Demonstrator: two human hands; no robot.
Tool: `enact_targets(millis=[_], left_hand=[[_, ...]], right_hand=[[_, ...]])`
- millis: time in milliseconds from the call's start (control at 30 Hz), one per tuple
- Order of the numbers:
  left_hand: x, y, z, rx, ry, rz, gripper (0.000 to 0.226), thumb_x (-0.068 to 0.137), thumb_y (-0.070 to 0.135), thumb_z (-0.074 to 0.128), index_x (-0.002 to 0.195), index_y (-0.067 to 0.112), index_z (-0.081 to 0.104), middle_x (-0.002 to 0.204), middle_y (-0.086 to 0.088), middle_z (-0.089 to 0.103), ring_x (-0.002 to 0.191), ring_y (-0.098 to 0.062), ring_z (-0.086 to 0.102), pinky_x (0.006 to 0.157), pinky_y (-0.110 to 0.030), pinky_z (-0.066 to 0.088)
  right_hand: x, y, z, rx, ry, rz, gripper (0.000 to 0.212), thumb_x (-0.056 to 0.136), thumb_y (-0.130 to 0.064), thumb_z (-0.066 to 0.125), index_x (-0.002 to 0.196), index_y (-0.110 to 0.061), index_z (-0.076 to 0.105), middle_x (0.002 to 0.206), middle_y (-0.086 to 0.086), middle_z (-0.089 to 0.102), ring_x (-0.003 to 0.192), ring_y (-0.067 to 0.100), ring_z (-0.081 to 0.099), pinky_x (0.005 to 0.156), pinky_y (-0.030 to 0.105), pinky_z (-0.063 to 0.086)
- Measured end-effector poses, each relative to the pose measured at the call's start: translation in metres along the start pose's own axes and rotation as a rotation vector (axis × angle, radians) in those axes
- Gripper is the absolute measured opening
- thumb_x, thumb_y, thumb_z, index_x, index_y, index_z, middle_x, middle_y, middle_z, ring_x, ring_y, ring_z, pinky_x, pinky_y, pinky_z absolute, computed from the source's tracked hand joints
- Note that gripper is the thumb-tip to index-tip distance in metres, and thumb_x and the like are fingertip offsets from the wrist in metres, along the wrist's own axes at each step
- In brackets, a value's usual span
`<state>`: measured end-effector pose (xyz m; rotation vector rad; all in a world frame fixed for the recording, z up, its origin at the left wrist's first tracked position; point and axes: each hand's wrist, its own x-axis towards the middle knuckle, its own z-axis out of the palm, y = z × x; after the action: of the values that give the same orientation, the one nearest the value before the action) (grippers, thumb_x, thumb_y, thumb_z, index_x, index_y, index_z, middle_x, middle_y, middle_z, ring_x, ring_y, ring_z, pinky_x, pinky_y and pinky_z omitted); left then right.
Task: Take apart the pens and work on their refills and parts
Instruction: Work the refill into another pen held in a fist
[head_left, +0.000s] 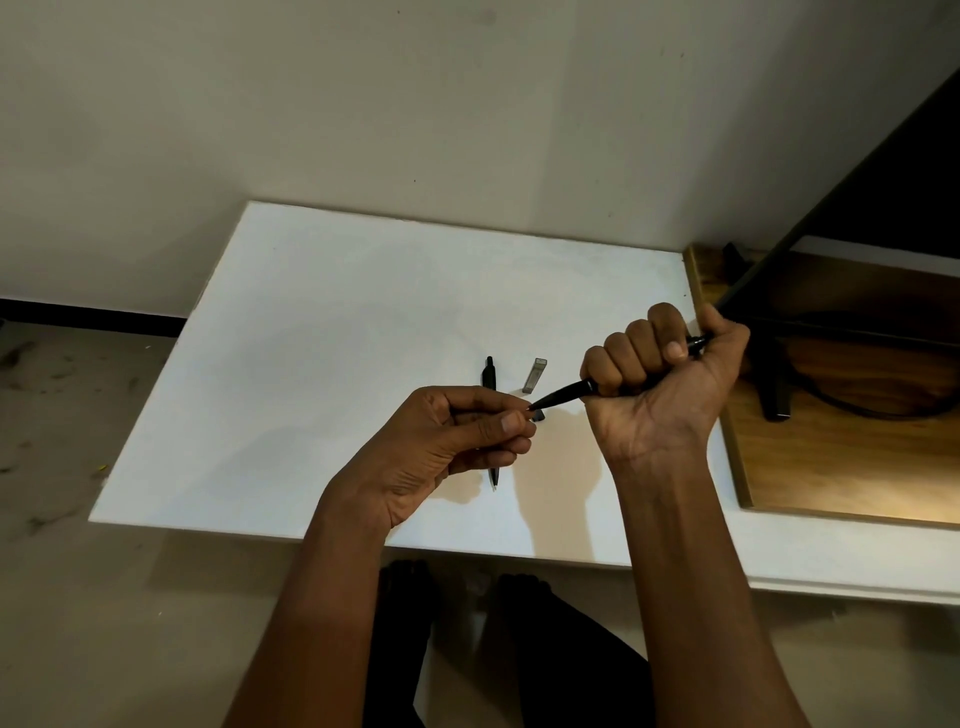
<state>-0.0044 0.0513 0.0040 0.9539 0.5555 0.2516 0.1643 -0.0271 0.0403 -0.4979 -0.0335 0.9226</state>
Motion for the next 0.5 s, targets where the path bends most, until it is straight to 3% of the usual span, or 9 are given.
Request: enact_targets(millis=[233, 367, 500], left_hand=[[0.0007, 0.0007, 0.001, 0.014, 0.005, -0.007, 0.029, 0.071, 0.032, 0.083, 0.096, 0.017, 0.082, 0.093, -0.007, 0.08, 0.085, -0.015, 0.077, 0.073, -0.02, 0.059], [0.0015, 0.0002, 0.0009, 0.035, 0.045, -0.016, 0.029, 0.07, 0.033, 0.083, 0.094, 0.015, 0.082, 0.091, -0.008, 0.08, 0.083, -0.015, 0.077, 0.072, -0.019, 0.059], [0.0025, 0.0009, 0.0007, 0.047, 0.073, -0.016, 0.028, 0.07, 0.034, 0.082, 0.091, 0.015, 0.082, 0.09, -0.007, 0.08, 0.083, -0.015, 0.077, 0.072, -0.02, 0.059]], right_hand=[[0.0011, -0.0003, -0.0025, 0.002, -0.005, 0.01, 0.048, 0.091, -0.034, 0.034, 0.046, -0.017, 0.037, 0.043, -0.006, 0.016, 0.038, 0.01, 0.01, 0.04, 0.019, 0.015], [-0.0002, 0.0026, -0.0016, -0.055, -0.048, 0.029, 0.059, 0.101, -0.052, 0.032, 0.057, -0.014, 0.042, 0.043, -0.005, 0.025, 0.039, 0.009, 0.016, 0.041, 0.022, 0.019], [-0.0026, 0.0051, 0.0003, -0.103, -0.154, 0.086, 0.063, 0.098, -0.066, 0.033, 0.075, -0.01, 0.05, 0.057, -0.001, 0.03, 0.051, 0.014, 0.028, 0.054, 0.029, 0.028]])
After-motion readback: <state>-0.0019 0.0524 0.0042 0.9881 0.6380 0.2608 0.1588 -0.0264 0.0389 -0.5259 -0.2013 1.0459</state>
